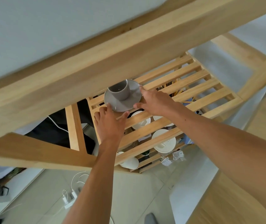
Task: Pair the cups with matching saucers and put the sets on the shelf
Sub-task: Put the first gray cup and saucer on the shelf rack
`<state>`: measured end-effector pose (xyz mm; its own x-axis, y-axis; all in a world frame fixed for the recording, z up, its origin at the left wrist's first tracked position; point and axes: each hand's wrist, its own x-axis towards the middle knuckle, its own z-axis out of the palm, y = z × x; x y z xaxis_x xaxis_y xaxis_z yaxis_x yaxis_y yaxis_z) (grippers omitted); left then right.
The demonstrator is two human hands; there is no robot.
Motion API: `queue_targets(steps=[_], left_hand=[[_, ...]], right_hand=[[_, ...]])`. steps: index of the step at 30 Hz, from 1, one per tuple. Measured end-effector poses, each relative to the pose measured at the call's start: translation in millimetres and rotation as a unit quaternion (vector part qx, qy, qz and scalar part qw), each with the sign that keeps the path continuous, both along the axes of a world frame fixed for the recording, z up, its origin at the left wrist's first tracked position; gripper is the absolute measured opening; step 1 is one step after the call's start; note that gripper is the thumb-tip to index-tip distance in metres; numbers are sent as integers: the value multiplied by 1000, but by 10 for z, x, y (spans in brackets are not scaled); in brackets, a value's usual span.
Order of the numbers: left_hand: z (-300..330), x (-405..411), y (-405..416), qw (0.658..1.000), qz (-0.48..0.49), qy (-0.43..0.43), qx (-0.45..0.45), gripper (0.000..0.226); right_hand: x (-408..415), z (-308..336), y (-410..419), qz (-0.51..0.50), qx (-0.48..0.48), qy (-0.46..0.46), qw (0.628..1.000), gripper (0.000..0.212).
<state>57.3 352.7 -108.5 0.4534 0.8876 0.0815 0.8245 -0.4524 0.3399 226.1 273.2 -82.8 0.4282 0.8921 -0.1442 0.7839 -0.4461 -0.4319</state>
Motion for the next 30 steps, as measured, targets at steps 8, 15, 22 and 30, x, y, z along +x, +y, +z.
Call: queue_targets(steps=[8,15,22,30], left_hand=[[-87,141,204,999,47,-6,1,81],[-101,211,339,999,40,4,19,72],[-56,217,297,999,39,-2,13,70],[235,0,-15,999,8,-38,-31,67]], right_hand=[[63,-48,244,11,-14,-96,995,82],[140,-61,377,4,-27,-99,995,82],[114,-75,360,2,-19,-98,995,78],[-83,110,-26,-64,25,165,984,51]])
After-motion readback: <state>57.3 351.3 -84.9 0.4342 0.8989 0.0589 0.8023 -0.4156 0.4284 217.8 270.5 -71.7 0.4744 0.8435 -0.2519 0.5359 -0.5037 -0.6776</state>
